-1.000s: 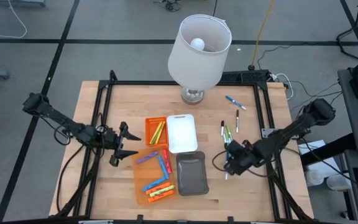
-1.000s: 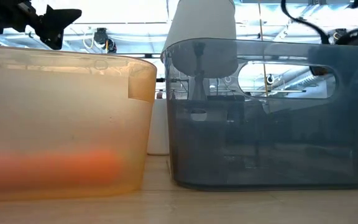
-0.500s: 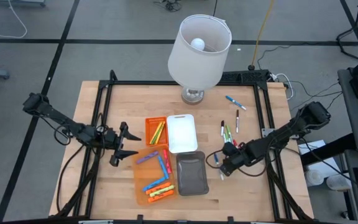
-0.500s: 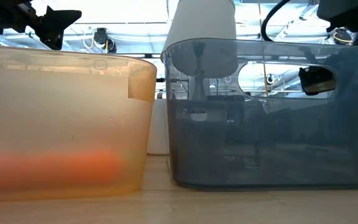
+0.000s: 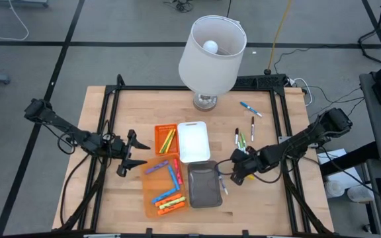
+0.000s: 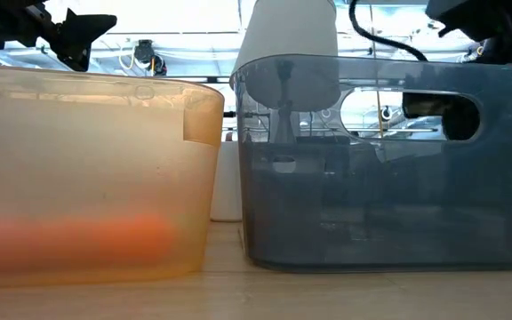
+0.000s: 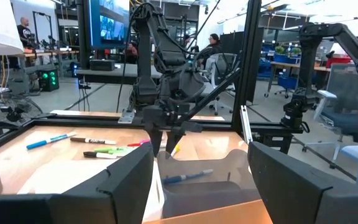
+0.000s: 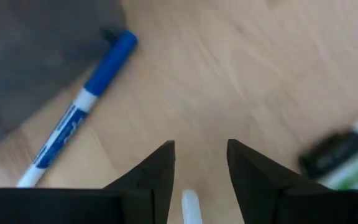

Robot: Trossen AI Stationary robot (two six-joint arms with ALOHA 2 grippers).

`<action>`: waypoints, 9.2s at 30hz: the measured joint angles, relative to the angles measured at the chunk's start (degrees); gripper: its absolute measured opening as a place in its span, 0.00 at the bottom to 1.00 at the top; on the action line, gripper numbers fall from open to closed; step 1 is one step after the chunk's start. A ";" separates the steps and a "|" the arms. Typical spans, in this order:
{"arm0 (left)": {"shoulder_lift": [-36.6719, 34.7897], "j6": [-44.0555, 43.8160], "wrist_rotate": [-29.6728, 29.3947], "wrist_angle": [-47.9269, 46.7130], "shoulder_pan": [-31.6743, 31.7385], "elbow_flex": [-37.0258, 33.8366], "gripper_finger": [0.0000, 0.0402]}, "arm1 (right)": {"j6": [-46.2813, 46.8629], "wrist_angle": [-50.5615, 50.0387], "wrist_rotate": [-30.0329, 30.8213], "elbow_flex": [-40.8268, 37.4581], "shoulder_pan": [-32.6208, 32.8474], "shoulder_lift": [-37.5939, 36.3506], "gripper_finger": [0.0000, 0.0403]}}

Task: Pick & Place Markers
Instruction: Put the blue marker pen into the white bin, then put the light blue marker pen into the white bin

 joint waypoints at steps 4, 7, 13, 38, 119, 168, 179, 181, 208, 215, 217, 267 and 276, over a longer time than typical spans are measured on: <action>0.00 0.02 0.00 -0.01 0.00 0.00 0.66 | -5.02 11.66 -0.44 -0.02 0.47 0.37 0.33; 0.00 0.00 0.00 -0.01 0.00 0.00 0.66 | -8.24 20.39 -2.22 0.20 2.55 1.38 0.33; 0.02 0.02 0.00 -0.11 0.00 0.00 0.66 | -10.10 14.29 -3.00 4.86 6.33 4.80 0.26; 0.01 -0.22 0.00 -0.51 0.00 0.00 0.66 | -7.37 22.57 -1.79 5.77 9.48 10.88 0.20; 8.35 -2.48 -1.55 6.39 0.70 0.00 0.66 | -45.46 47.16 35.60 -12.62 8.60 -8.62 0.04; 68.89 13.54 12.88 21.00 11.97 48.57 0.13 | -69.36 93.16 13.72 -12.50 6.10 5.95 0.06; 54.09 16.54 -10.63 -8.90 5.82 48.57 0.09 | -69.44 91.34 13.22 -12.50 6.69 5.99 0.20; 50.94 14.94 -17.76 -16.34 3.39 48.57 0.09 | -69.44 91.25 13.27 -12.50 6.71 6.00 0.20; 43.12 -36.01 -39.57 -73.21 7.75 48.52 0.09 | -68.79 89.90 13.50 -12.55 6.66 5.99 0.15; 44.06 -25.41 -18.19 -57.40 11.47 44.75 0.09 | -68.75 89.96 13.52 -12.55 6.66 5.99 0.15; 44.00 -20.52 -14.64 -49.47 12.56 43.94 0.09 | -68.42 89.93 13.52 -12.55 6.66 5.99 0.15; 30.97 11.52 18.00 2.63 16.48 21.47 0.59 | -67.96 76.12 42.17 -12.57 22.16 -11.27 0.15; 16.66 8.58 18.05 9.94 16.55 9.43 0.59 | -62.21 61.93 71.52 -12.57 24.81 -13.14 0.30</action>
